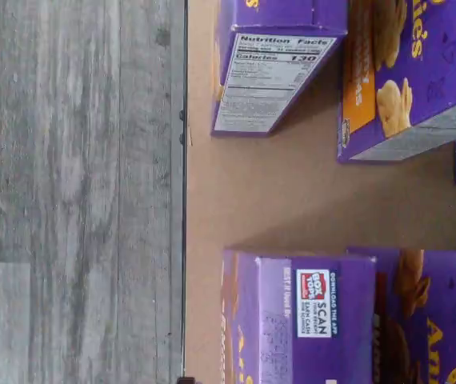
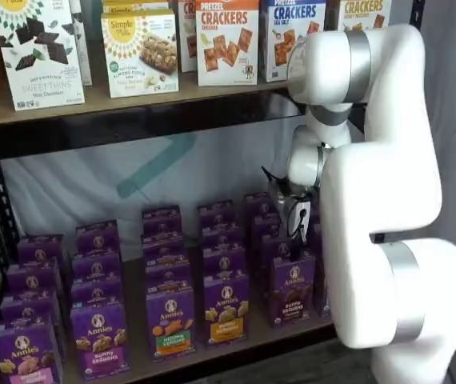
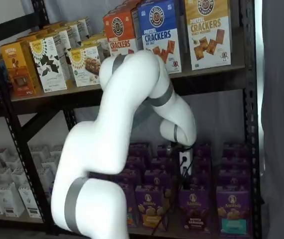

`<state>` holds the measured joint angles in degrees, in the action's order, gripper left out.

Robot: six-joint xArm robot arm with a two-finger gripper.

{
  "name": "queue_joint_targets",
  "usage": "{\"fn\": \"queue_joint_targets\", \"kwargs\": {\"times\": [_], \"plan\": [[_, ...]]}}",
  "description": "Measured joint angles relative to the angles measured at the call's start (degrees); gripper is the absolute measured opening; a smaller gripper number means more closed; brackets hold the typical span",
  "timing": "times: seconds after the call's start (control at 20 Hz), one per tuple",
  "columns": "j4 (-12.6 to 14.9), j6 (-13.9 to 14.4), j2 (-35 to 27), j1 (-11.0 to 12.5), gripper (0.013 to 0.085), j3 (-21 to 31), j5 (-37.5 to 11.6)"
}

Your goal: Pick up the purple box with a brown patch in the center, on the bottom shelf, the fifth box from the left

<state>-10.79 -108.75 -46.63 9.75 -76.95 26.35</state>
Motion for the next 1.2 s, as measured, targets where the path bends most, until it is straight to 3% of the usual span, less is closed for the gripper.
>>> {"fn": "queue_joint_targets", "kwargs": {"times": [0.05,0.1,0.15,0.2,0.55,0.8,1.2], "plan": [[1.5,1.3,0.0,0.0,0.0850,0.2,-0.3],[6.6,5.5,0.0,0.3,0.0850,1.2,-1.8],[9.3,7.5,-0.1,0.4,0.0850,2.0,-2.9],[10.2,8.2,-0.2,0.6,0.0850,2.6,-3.7],[10.0,7.6,-0.8,0.9,0.0850,4.9,-6.8],[5.8,3.8,-1.1,0.9,0.0850,4.2,-6.8],[10.0,7.6,-3.4,0.9,0.0850,0.2,-4.3]]}}
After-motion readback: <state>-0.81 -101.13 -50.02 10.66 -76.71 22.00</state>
